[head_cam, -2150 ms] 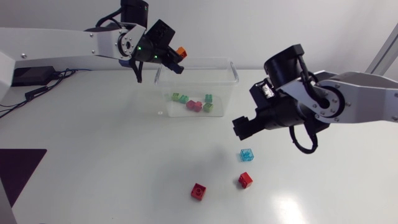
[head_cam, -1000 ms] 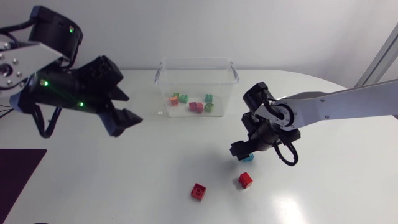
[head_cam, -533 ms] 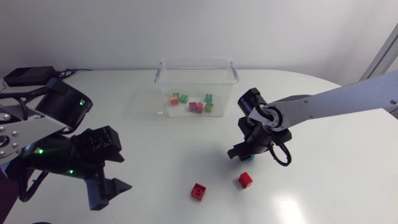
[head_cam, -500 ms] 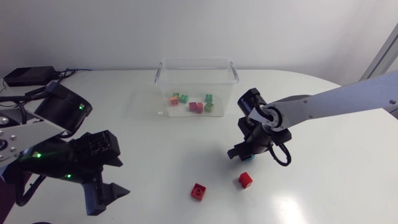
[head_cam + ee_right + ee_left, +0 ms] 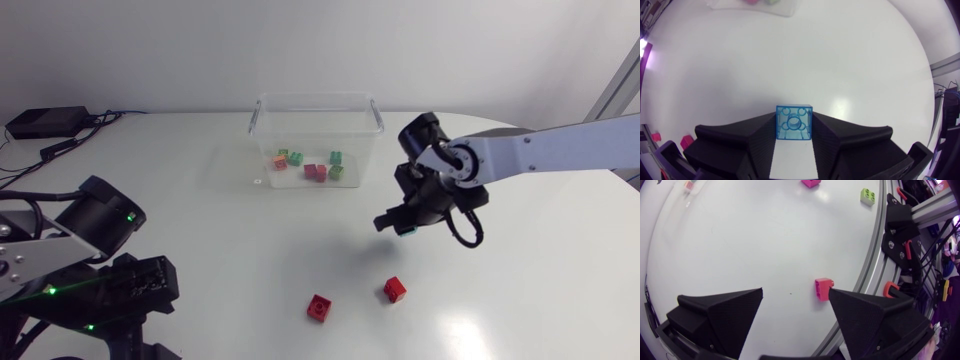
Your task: Place the duplo bricks in the container
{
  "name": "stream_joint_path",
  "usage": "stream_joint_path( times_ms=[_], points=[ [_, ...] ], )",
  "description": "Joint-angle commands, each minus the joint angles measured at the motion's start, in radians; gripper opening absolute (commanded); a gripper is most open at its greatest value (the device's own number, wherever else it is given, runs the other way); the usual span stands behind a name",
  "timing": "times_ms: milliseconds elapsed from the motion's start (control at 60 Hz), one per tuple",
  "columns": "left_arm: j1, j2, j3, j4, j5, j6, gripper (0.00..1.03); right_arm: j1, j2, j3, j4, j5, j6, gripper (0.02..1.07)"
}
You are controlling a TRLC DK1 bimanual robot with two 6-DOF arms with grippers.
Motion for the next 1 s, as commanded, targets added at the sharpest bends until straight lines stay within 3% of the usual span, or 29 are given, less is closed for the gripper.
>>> stream_joint_path(
  times_ms=[0,250,717,867,933,983],
  points=[
    [-0.012,0.043,-0.019,-0.015,-0.014,0.024,0.91,-0.006,-0.061,0.048,-0.029,0.026,0.015,0.30],
    [-0.113,0.261,0.007,-0.024,-0.047,-0.022,0.91,-0.006,-0.107,0.127,-0.088,0.038,0.012,0.30],
    [-0.264,0.386,0.029,-0.004,-0.073,-0.151,0.91,-0.006,-0.118,0.146,-0.085,0.038,0.017,0.30],
    [-0.277,0.434,0.042,0.013,-0.074,-0.166,0.91,-0.007,-0.126,0.192,-0.101,0.038,0.014,0.30],
    [-0.276,0.455,0.050,0.025,-0.073,-0.174,0.87,-0.007,-0.127,0.213,-0.106,0.038,0.014,0.30],
    [-0.276,0.485,0.053,0.039,-0.074,-0.179,0.78,-0.007,-0.127,0.236,-0.111,0.038,0.012,0.30]
  ],
)
